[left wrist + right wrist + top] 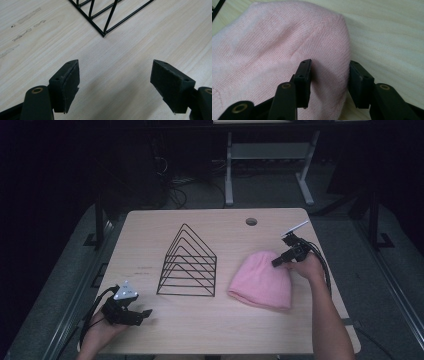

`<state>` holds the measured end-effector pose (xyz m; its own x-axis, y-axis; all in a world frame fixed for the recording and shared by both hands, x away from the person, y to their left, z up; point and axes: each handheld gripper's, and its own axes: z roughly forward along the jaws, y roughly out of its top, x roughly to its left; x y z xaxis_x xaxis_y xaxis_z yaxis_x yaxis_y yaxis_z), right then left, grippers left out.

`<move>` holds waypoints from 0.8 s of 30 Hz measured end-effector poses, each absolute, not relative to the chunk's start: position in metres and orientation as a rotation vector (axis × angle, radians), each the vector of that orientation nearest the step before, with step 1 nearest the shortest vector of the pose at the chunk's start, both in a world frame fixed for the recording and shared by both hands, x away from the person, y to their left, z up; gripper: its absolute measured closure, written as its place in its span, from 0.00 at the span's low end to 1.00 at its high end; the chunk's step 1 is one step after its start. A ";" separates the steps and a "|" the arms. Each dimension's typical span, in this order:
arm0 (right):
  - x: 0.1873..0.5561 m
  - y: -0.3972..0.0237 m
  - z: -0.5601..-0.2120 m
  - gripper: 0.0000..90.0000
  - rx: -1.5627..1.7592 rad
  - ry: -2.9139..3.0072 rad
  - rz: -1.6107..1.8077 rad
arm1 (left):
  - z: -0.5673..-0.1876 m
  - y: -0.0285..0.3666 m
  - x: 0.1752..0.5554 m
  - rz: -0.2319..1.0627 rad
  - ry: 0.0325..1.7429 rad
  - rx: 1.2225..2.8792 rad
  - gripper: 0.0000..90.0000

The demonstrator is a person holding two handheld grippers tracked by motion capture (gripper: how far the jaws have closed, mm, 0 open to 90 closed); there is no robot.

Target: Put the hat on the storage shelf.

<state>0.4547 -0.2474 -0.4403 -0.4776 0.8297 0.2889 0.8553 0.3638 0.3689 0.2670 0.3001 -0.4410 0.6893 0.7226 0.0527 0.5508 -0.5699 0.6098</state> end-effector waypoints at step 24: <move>0.437 -0.254 -0.439 0.86 -1.484 -2.499 -0.930 | -0.441 0.300 0.267 0.381 0.982 2.320 0.26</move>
<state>0.4371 -0.2539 -0.4390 -0.5240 0.7674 0.3694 0.8223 0.3427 0.4543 0.2671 0.3001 -0.4415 0.6872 0.7257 0.0333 0.5583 -0.5569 0.6149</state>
